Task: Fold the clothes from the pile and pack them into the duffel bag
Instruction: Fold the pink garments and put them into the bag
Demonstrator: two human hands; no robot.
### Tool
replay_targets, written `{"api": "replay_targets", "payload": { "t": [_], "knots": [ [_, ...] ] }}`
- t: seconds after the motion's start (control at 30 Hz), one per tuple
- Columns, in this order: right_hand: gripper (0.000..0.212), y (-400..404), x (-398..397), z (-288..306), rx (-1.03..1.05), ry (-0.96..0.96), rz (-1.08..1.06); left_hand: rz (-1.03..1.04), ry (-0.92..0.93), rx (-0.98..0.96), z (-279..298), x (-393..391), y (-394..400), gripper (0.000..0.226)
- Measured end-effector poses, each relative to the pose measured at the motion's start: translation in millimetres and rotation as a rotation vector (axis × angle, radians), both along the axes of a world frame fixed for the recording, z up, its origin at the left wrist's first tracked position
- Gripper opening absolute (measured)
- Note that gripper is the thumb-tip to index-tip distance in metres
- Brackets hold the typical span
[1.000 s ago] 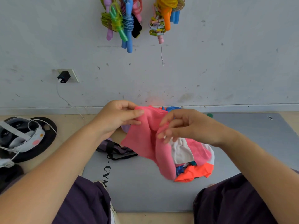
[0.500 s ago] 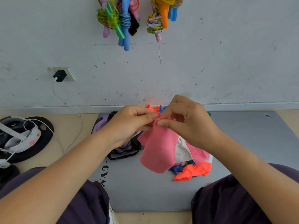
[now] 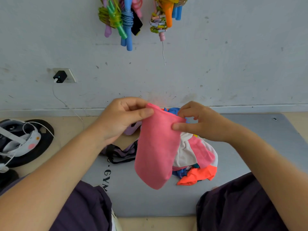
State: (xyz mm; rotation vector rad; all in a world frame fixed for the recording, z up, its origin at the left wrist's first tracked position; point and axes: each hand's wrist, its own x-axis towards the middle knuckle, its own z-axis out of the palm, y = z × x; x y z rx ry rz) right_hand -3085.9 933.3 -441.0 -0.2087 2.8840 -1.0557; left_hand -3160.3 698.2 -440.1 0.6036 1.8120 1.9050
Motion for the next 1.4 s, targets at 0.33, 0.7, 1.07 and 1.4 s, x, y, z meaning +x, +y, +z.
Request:
{"api": "replay_targets", "payload": {
  "t": [0.33,0.7,1.07,1.4],
  "knots": [
    [0.01,5.2,3.0,1.5,-0.019,0.141,-0.098,0.144,0.567,-0.562,-14.2,-20.2,-20.9,0.019],
    [0.025,0.2,1.7,5.1,-0.125,0.205,-0.188,0.145,0.401,-0.333,-16.9,-24.9,-15.8,0.012],
    [0.02,-0.1,1.8,-0.6,-0.453,-0.004,-0.207,0.056,0.146,-0.286,-25.4,-18.1,-5.9,0.011],
    [0.026,-7.2,-14.6,-13.2,-0.766,-0.025,-0.443,0.026,-0.248,-0.06,-33.5,-12.0,2.7,0.025]
  ]
}}
